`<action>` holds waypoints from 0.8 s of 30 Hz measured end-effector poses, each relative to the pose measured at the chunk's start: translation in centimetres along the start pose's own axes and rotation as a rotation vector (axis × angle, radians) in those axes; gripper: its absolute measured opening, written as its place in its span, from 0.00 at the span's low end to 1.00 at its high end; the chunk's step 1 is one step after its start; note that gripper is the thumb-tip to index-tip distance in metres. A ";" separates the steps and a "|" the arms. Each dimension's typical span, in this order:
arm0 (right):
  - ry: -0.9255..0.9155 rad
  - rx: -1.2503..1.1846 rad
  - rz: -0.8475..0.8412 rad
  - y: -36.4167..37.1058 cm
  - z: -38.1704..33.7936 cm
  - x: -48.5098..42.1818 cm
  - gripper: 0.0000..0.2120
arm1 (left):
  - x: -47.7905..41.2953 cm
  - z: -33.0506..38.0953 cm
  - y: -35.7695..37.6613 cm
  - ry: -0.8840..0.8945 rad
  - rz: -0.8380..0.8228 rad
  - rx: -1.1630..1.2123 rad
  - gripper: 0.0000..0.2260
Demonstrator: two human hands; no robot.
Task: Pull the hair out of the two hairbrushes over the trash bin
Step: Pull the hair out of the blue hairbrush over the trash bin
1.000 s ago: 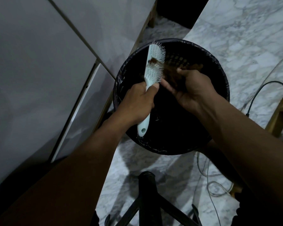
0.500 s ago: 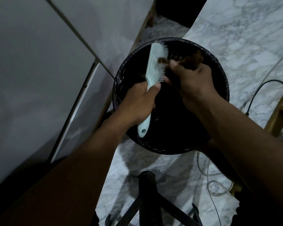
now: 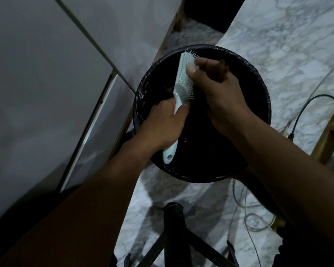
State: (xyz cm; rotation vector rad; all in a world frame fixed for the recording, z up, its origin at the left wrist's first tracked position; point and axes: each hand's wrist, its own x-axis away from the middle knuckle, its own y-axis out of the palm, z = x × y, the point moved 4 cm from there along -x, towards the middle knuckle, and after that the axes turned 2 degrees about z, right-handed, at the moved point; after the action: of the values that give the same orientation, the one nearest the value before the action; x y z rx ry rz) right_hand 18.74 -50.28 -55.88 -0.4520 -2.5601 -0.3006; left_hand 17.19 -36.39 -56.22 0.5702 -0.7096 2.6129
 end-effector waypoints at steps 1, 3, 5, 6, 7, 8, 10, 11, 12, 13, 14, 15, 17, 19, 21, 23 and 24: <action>-0.033 0.020 0.026 -0.1 0.0 0.1 0.17 | 0.1 0.0 0.1 0.008 -0.005 -0.013 0.16; -0.086 0.072 0.097 -0.6 0.0 -0.1 0.11 | 0.1 0.0 0.2 0.027 -0.016 -0.059 0.16; -0.123 0.134 0.138 -1.1 -0.2 -0.3 0.07 | 0.2 0.1 0.3 0.047 -0.021 -0.090 0.16; -0.142 0.176 0.150 -1.2 -0.3 -0.4 0.05 | 0.1 0.1 0.3 0.051 -0.021 -0.092 0.16; -0.157 0.210 0.163 -1.3 -0.5 -0.4 0.05 | 0.1 0.1 0.3 0.052 -0.020 -0.086 0.17; -0.167 0.224 0.178 -1.4 -0.6 -0.4 0.05 | 0.1 0.1 0.3 0.047 -0.018 -0.075 0.17; -0.132 0.175 0.205 -1.5 -0.5 -0.5 0.06 | 0.1 0.1 0.2 0.036 -0.011 -0.045 0.19; -0.090 0.123 0.213 -1.5 -0.4 -0.5 0.06 | 0.0 0.1 0.1 0.033 -0.007 -0.036 0.20; -0.050 0.075 0.222 -1.4 -0.2 -0.5 0.07 | 0.0 0.1 0.1 0.032 -0.007 -0.035 0.21; -0.026 0.047 0.229 -1.3 -0.2 -0.4 0.08 | -0.1 0.2 0.0 0.030 -0.008 -0.039 0.21; -0.019 0.037 0.235 -1.3 -0.2 -0.4 0.09 | -0.1 0.2 0.0 0.028 -0.012 -0.049 0.20; -0.018 0.037 0.239 -1.2 -0.3 -0.3 0.09 | -0.1 0.2 0.1 0.029 -0.016 -0.058 0.19; 0.001 0.040 0.238 -1.1 -0.6 -0.2 0.10 | -0.1 0.2 0.1 0.031 -0.023 -0.072 0.18; 0.051 0.078 0.250 -1.2 -0.8 -0.2 0.10 | -0.1 0.0 0.1 0.027 -0.025 -0.085 0.18; 0.113 0.169 0.281 -1.5 -0.9 -0.3 0.10 | -0.2 -0.3 0.0 0.019 -0.017 -0.107 0.18; 0.184 0.240 0.305 -1.9 -1.0 -0.3 0.08 | -0.4 -0.4 -0.1 0.019 0.002 -0.125 0.18; 0.219 0.270 0.299 -2.1 -0.9 -0.3 0.07 | -0.4 -0.5 -0.2 0.023 0.016 -0.131 0.18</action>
State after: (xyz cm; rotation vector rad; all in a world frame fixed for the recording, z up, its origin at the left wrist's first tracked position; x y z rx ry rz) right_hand 18.61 -52.59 -55.53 -0.6485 -2.2379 0.0979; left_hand 17.52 -36.07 -56.74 0.4964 -0.8731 2.5602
